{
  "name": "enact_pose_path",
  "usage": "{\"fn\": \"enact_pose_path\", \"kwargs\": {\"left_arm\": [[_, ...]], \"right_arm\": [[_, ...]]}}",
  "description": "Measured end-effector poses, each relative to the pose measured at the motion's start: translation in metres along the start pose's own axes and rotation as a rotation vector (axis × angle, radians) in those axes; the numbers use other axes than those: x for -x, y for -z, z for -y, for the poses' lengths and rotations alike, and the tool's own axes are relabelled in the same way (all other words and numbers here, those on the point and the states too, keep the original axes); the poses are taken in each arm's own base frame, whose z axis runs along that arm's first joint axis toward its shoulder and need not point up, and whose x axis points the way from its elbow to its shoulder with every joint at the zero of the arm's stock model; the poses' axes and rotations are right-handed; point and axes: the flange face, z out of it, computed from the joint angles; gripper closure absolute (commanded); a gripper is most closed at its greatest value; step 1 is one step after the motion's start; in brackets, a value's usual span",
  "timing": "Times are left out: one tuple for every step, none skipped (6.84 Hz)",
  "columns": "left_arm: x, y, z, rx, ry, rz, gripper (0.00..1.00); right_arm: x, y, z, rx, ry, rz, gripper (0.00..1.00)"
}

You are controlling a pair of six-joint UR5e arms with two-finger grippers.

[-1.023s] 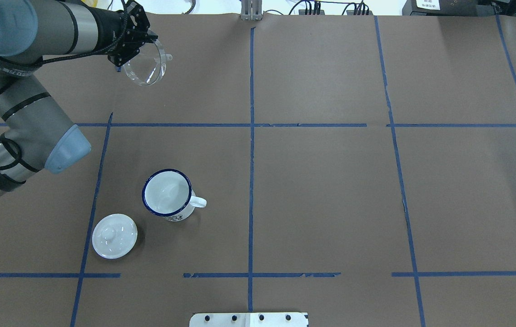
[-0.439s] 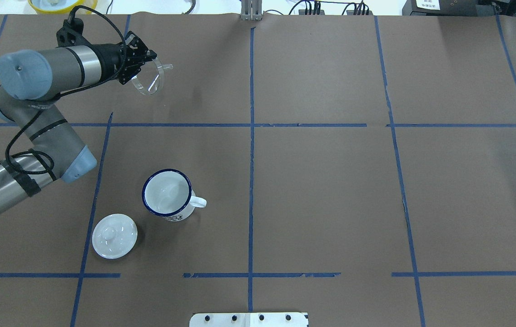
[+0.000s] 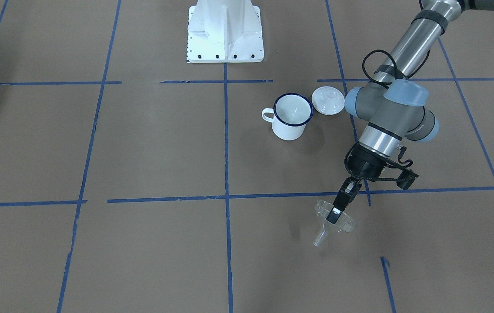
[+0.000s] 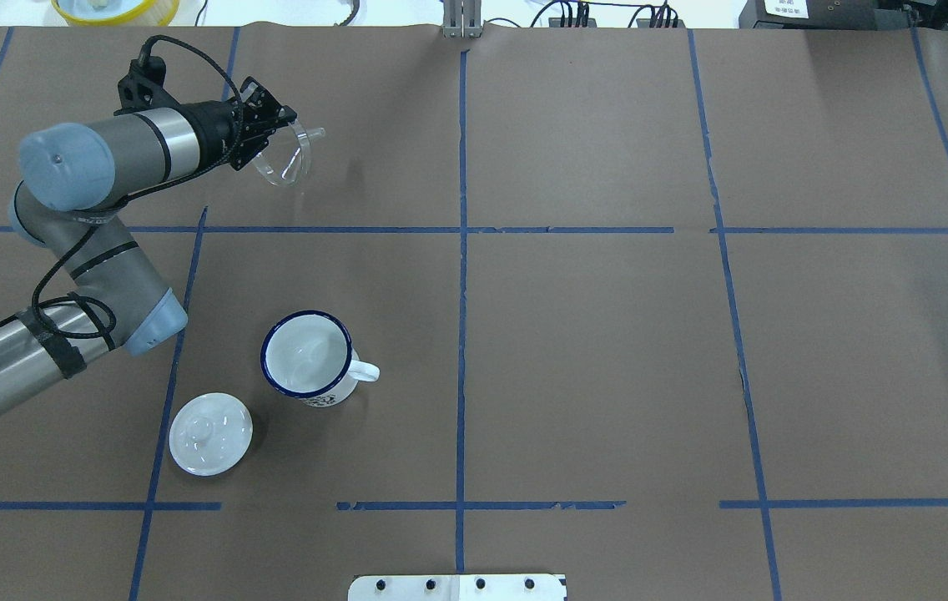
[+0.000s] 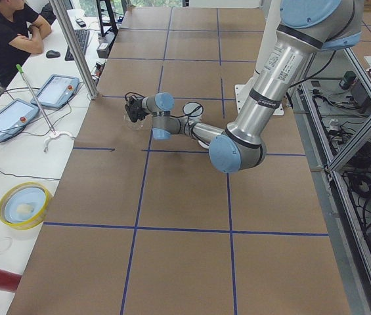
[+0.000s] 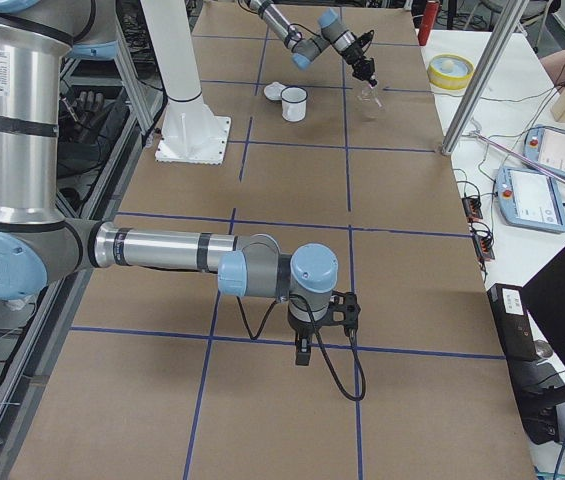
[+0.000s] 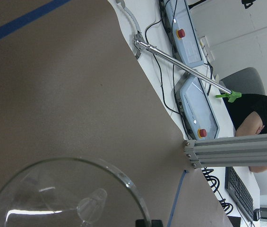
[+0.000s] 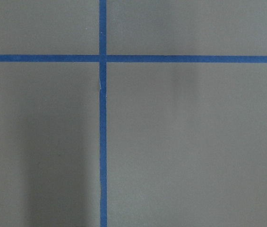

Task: Remove funnel from cup
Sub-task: 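Lower the funnel onto the table farther from the robot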

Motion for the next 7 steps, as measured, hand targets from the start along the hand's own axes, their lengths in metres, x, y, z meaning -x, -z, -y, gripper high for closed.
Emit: {"fn": "enact_pose_path", "kwargs": {"left_arm": [[0.006, -0.002, -0.003, -0.006, 0.01, -0.01, 1.0], [0.012, -0.004, -0.008, -0.005, 0.022, -0.017, 1.0], [0.018, -0.006, -0.011, -0.004, 0.028, -0.022, 1.0], [0.023, -0.007, -0.012, -0.004, 0.029, -0.022, 0.85], [0.024, -0.007, -0.013, -0.004, 0.03, -0.021, 0.5], [0.026, -0.007, -0.014, -0.003, 0.029, -0.02, 0.29], [0.027, -0.007, -0.015, -0.001, 0.026, -0.019, 0.19]], "right_arm": [[0.0, 0.0, 0.0, 0.0, 0.0, 0.0, 0.0], [0.0, 0.0, 0.0, -0.001, 0.001, 0.0, 0.0], [0.0, 0.0, 0.0, -0.001, 0.001, 0.0, 0.0], [0.0, 0.0, 0.0, -0.001, 0.0, 0.0, 0.0], [0.0, 0.0, 0.0, 0.0, 0.0, 0.0, 0.0], [0.0, 0.0, 0.0, 0.0, 0.0, 0.0, 0.0], [0.0, 0.0, 0.0, 0.0, 0.0, 0.0, 0.0]]}}
